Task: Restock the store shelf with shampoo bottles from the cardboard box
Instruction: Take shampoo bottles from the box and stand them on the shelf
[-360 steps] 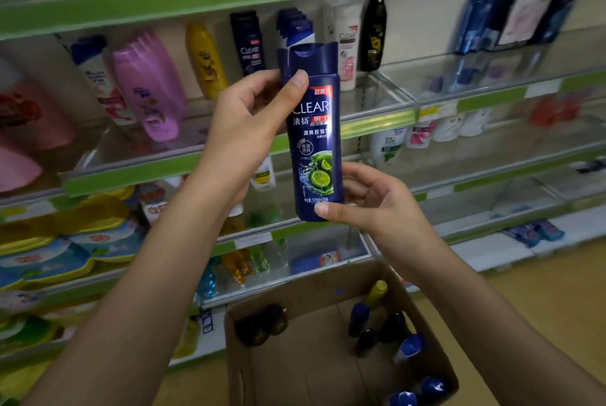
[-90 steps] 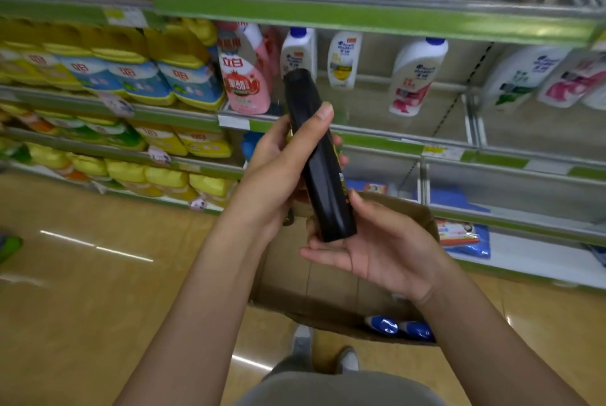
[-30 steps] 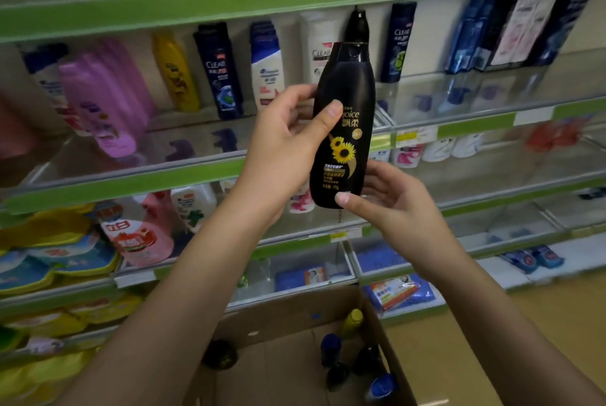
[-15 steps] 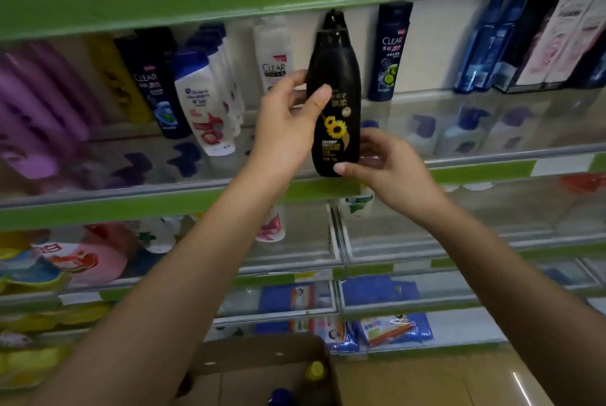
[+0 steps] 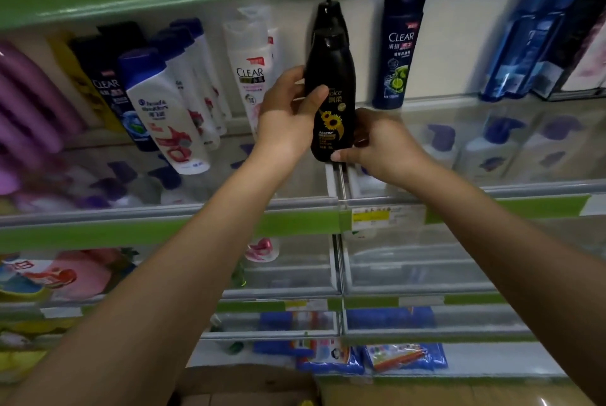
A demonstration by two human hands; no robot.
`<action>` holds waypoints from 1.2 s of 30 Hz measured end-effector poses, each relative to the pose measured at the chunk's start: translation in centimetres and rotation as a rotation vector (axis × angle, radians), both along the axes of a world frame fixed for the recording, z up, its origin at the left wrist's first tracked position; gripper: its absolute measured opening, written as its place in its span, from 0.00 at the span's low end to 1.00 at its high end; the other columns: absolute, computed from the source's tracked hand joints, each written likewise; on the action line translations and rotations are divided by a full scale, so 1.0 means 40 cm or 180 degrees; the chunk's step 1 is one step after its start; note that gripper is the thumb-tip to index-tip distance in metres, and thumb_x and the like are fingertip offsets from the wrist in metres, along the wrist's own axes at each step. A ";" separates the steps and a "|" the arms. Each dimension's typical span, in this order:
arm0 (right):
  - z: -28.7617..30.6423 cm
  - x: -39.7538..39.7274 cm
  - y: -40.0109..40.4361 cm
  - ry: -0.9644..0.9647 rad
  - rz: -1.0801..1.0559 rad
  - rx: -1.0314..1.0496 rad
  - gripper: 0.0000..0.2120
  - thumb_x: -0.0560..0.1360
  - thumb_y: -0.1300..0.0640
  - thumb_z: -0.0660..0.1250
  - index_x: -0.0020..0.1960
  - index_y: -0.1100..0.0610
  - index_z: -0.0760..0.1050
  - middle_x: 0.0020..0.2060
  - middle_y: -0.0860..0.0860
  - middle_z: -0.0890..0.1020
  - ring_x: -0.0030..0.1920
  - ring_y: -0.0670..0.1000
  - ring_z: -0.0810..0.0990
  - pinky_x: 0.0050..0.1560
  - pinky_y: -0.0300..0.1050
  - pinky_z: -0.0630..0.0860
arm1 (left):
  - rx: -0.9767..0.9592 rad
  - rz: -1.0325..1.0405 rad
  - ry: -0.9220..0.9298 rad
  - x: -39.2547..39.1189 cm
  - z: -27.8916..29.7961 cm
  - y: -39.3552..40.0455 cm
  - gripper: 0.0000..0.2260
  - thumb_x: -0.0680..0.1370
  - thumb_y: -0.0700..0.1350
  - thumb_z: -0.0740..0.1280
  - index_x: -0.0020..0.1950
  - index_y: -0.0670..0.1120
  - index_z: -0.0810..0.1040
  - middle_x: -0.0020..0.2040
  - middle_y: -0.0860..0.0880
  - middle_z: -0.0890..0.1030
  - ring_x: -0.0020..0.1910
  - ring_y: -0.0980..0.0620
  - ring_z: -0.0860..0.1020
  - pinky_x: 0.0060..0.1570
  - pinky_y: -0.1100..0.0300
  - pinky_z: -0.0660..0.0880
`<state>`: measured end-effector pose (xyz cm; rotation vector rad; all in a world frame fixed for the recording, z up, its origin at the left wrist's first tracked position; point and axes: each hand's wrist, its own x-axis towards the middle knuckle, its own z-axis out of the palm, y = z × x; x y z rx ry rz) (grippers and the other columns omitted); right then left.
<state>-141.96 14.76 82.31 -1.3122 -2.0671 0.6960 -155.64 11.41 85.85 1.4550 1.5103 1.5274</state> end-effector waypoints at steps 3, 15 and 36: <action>0.008 -0.011 0.037 -0.0045 0.0053 0.0043 0.22 0.68 0.57 0.77 0.59 0.57 0.75 0.53 0.53 0.83 0.54 0.53 0.80 0.55 0.45 0.76 | 0.0047 0.0049 0.0131 -0.003 0.001 0.039 0.16 0.80 0.41 0.63 0.67 0.43 0.70 0.59 0.46 0.79 0.55 0.53 0.77 0.55 0.63 0.75; 0.002 -0.029 0.165 -0.0085 0.0025 0.0148 0.17 0.70 0.58 0.75 0.56 0.58 0.75 0.47 0.50 0.79 0.49 0.49 0.78 0.47 0.36 0.70 | 0.0264 0.0166 0.0051 -0.012 -0.024 0.173 0.14 0.80 0.40 0.63 0.65 0.39 0.71 0.58 0.41 0.79 0.57 0.47 0.78 0.59 0.53 0.75; -0.001 -0.020 0.171 -0.0197 0.0037 0.0282 0.19 0.70 0.56 0.75 0.59 0.59 0.75 0.47 0.49 0.79 0.49 0.47 0.77 0.50 0.37 0.71 | 0.0301 0.0045 0.0055 -0.019 -0.036 0.194 0.17 0.80 0.41 0.63 0.68 0.39 0.69 0.61 0.42 0.78 0.59 0.48 0.77 0.56 0.61 0.75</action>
